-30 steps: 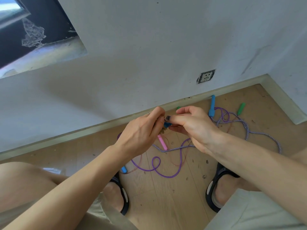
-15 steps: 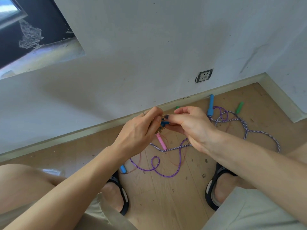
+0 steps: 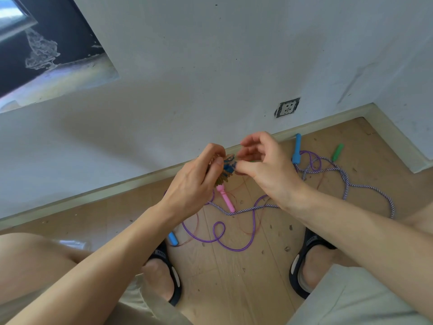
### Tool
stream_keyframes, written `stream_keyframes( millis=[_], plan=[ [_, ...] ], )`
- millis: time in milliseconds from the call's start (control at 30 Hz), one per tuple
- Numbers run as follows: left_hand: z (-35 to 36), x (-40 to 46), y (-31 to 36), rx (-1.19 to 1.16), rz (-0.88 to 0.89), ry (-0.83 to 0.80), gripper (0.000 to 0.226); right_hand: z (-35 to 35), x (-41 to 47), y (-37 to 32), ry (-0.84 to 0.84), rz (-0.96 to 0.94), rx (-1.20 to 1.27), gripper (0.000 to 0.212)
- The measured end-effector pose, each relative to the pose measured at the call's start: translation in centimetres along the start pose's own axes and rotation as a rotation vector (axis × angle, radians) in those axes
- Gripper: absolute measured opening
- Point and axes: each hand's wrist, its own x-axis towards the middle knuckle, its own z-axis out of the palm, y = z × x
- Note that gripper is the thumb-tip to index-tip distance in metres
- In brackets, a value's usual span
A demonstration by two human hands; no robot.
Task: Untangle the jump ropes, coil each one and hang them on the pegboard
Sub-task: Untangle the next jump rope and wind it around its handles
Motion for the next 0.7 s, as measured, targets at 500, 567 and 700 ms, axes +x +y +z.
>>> stream_keyframes(
  millis=[500,567,700],
  plan=[
    [-1.1,-0.6,1.5,-0.150,-0.055,-0.025,0.011,-0.6,1.1,-0.7,-0.328,0.114,0.170,0.016],
    [-1.2,-0.7,1.8,-0.151,-0.056,-0.032,0.011,-0.7,1.1,-0.9,-0.374,0.174,0.240,0.017],
    [-1.3,-0.7,2.1,-0.178,-0.086,-0.068,0.011,-1.0,1.1,-1.0,-0.395,0.251,0.319,0.008]
  ],
)
